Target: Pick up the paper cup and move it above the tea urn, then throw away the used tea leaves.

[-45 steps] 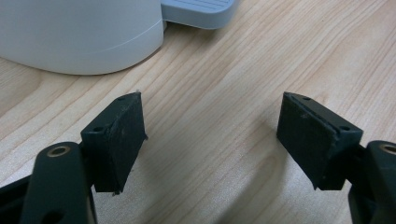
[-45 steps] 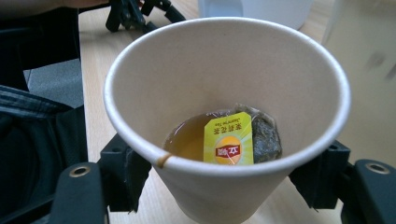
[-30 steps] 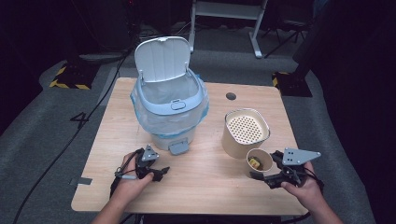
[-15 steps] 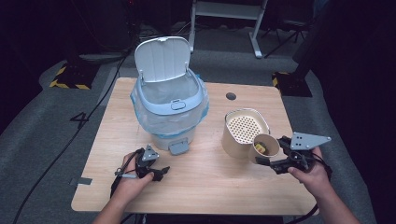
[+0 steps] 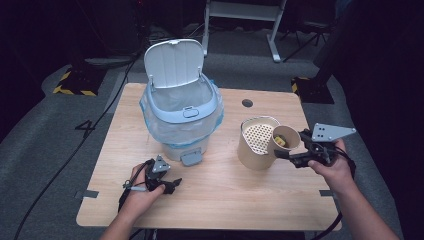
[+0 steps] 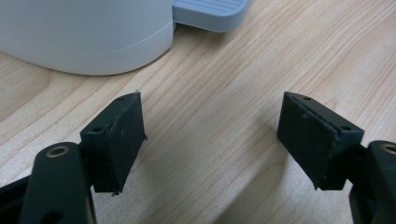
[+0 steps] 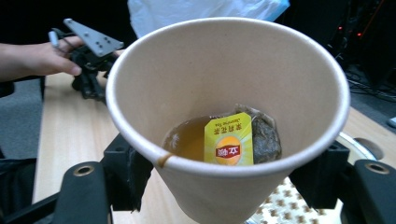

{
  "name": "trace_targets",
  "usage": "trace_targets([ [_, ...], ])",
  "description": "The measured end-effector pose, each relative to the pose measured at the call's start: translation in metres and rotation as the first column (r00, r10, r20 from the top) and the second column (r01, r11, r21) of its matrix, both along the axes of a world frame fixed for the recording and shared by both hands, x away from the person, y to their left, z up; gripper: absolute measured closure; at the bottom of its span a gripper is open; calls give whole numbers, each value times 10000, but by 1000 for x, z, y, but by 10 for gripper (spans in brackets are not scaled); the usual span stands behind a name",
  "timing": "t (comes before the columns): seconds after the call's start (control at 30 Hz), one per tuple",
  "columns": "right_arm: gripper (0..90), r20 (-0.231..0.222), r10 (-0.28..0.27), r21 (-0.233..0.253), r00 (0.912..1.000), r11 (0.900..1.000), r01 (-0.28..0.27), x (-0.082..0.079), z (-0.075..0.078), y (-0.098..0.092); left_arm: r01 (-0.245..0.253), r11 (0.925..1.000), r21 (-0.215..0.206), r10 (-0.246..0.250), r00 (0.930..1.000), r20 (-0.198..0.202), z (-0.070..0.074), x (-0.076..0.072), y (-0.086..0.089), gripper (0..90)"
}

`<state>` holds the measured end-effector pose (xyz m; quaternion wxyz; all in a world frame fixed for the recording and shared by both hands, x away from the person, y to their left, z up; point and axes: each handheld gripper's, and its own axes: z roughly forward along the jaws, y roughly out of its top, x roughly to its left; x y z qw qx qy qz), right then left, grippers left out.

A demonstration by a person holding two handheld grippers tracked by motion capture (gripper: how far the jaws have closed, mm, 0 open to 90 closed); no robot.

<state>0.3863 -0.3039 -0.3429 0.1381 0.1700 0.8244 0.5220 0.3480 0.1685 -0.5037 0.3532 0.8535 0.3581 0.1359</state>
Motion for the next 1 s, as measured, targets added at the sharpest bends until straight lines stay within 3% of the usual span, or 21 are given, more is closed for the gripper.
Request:
trace_targets([
  [0.43,307,21,-508,-42,9987,9987,508,42,9,4,4,10000,33,-4,10000,-88,0,4,-2,190],
  [0.8,307,-127,-922,-239,9957,9955,919,67,5,2,12,10000,41,-12,10000,-86,0,4,-2,189],
  [0.9,308,77,-1031,-417,9946,9938,1033,69,4,2,13,10000,42,-13,10000,-93,0,4,-3,185],
  [1.0,311,639,-1090,-883,9920,9895,1144,69,5,2,19,10000,42,-18,9999,-101,0,4,-3,184],
])
